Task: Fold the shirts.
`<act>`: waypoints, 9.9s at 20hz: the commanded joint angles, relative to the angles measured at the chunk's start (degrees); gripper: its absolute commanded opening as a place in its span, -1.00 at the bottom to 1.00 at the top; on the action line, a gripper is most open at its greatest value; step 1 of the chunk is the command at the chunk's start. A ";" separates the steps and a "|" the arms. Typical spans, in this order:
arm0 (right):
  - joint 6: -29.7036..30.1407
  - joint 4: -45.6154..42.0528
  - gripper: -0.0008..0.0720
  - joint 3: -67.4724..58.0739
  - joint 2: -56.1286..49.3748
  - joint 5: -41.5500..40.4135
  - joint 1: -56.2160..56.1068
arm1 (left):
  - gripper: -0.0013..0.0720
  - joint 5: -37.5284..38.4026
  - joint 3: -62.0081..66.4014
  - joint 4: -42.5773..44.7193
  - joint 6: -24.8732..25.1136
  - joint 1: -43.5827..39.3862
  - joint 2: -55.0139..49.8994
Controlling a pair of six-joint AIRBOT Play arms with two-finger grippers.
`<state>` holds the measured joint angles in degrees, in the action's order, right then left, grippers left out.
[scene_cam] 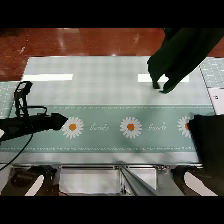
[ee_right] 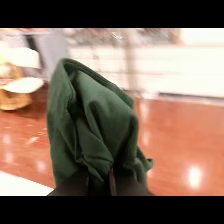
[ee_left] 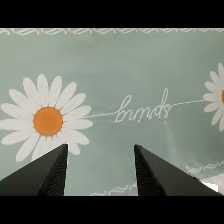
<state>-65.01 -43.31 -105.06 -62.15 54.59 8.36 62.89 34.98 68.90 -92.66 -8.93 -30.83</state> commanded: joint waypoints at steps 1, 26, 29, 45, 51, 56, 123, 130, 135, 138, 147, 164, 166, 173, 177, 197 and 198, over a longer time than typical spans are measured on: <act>2.43 7.30 -0.88 -3.89 1.29 9.64 -0.02 | 0.42 -2.25 -0.48 -1.90 -0.22 -0.02 0.33; -5.29 1.29 0.14 38.86 -17.31 8.85 -27.96 | 0.42 -3.13 -1.27 -1.40 -0.50 -0.02 -0.52; -8.70 -5.38 0.14 39.30 -7.85 9.27 -12.09 | 0.42 -2.62 -2.91 0.92 -6.45 0.24 -0.76; -8.72 -7.74 0.14 71.97 8.33 5.53 8.33 | 0.42 -2.84 -12.90 -45.42 17.20 15.41 -35.93; -8.41 -7.74 0.14 72.00 8.33 5.25 8.33 | 0.42 -13.68 -12.72 -51.43 17.31 8.31 -38.42; -9.01 -7.58 0.14 76.83 8.33 5.18 8.33 | -0.92 -12.02 -8.22 -51.84 24.04 3.45 -40.44; -3.34 9.27 -0.88 54.36 -4.66 -10.93 0.04 | -0.92 -26.10 13.46 -18.29 13.22 14.75 -31.91; -9.29 8.13 0.14 34.34 -23.52 -2.01 4.94 | 0.43 0.28 36.52 -14.05 9.46 18.49 -49.75; -6.19 -4.83 0.14 33.94 -15.61 15.23 15.76 | 0.43 14.27 35.67 -5.64 6.88 30.97 -42.84; -6.86 -10.82 0.14 49.35 -5.70 14.14 15.87 | 0.43 12.55 21.00 -7.13 8.85 33.94 -34.99; -3.67 -0.50 0.14 79.49 17.79 11.96 15.82 | 0.43 12.94 -6.95 -6.95 11.04 47.89 -27.80; -14.45 -14.21 0.14 79.28 18.38 10.49 26.36 | -0.92 3.61 -13.77 -16.68 17.22 38.66 -31.89; -17.05 -21.94 0.14 80.61 18.38 15.89 31.36 | -0.92 3.56 -13.70 -16.68 17.27 38.64 -31.82; -16.11 -17.55 0.14 85.44 9.73 17.16 29.18 | -0.92 3.15 -13.73 -16.70 17.22 38.60 -31.82; -11.17 -5.51 0.14 85.42 3.58 10.03 25.57 | -0.92 3.08 -13.73 -16.72 17.22 38.60 -31.82; -16.33 -9.53 -0.88 -2.89 3.58 16.59 4.04 | -0.92 5.99 63.43 -37.35 22.27 38.62 -19.69; -16.13 -10.91 -0.88 -3.26 6.93 16.57 4.04 | -0.92 6.40 66.36 -32.83 21.86 38.66 -17.59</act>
<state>-80.95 -51.00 -99.44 -60.40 70.94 12.71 69.17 88.18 27.88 -70.11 29.69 -52.40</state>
